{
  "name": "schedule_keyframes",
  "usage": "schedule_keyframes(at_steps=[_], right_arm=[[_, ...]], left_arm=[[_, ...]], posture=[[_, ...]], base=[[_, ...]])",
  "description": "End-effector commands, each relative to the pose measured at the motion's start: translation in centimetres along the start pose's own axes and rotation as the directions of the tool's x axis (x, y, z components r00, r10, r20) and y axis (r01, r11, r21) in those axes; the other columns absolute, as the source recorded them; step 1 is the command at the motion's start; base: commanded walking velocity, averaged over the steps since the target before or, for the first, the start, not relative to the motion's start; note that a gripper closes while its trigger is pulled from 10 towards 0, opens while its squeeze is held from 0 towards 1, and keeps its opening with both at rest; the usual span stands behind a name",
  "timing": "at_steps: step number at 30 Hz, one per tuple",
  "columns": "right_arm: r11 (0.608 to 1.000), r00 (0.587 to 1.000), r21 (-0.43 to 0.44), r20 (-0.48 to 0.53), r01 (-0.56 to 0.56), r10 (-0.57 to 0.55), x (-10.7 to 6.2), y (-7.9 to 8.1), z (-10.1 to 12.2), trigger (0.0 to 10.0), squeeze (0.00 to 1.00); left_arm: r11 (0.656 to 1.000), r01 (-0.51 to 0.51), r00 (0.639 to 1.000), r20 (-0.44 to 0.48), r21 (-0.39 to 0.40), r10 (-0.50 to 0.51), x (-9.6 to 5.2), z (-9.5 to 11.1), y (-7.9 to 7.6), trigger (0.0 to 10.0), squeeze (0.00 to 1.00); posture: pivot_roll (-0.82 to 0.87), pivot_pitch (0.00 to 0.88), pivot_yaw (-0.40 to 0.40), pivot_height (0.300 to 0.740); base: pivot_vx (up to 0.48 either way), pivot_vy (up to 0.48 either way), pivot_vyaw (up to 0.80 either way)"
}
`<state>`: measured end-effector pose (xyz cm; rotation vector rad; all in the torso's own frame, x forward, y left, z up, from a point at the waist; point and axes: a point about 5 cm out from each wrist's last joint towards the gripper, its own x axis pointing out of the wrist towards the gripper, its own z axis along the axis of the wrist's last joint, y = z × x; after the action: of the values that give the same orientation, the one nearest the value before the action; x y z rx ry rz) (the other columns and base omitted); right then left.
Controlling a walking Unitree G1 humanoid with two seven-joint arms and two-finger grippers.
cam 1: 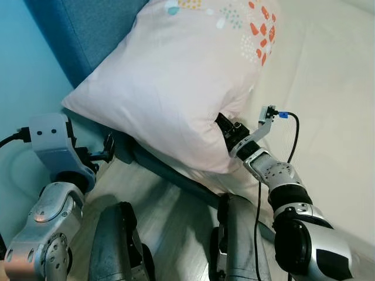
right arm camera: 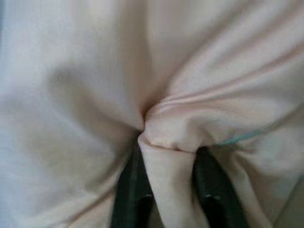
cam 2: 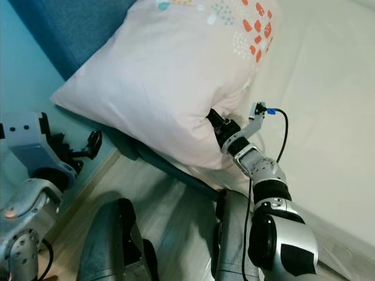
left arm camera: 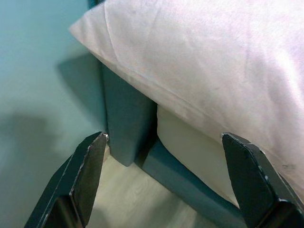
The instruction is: Clean up the room
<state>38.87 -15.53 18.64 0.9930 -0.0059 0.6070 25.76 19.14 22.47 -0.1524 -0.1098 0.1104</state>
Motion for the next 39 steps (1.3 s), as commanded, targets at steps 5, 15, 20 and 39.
schedule_keyframes(at_steps=[5, 15, 20, 39], right_arm=[[0.998, 0.984, -0.069, 0.177, -0.011, 0.023, -1.5, 1.0, 2.8, 0.0, 0.00], [0.983, 0.982, -0.180, 0.190, 0.038, -0.003, -1.3, 1.6, 3.0, 0.0, 0.00], [0.981, 0.987, -0.192, 0.160, 0.017, 0.014, -0.6, 3.4, 0.9, 0.0, 0.00], [0.715, 0.935, -0.615, 0.114, 0.332, -0.335, -5.4, 3.8, -2.4, 0.0, 0.00]], left_arm=[[0.997, 0.025, 1.000, 0.002, -0.078, -0.024, 0.9, -0.8, -1.2, 10.0, 0.00], [0.914, 0.310, 0.924, -0.145, -0.261, -0.355, 0.1, -4.3, -7.9, 10.0, 0.00], [0.917, 0.304, 0.919, -0.173, -0.260, -0.354, 0.3, -5.6, -8.7, 10.0, 0.00], [0.960, 0.137, 0.983, -0.088, -0.245, -0.163, 3.5, -4.9, -5.6, 10.0, 0.00]], posture=[[0.05, 0.288, -0.059, 0.495], [0.00, 0.200, -0.077, 0.495], [-0.02, 0.184, -0.083, 0.495], [-0.10, 0.159, -0.102, 0.495]], base=[[0.000, 0.000, 0.00], [0.000, 0.000, 0.00], [0.000, 0.000, 0.00], [0.000, 0.000, 0.00]])
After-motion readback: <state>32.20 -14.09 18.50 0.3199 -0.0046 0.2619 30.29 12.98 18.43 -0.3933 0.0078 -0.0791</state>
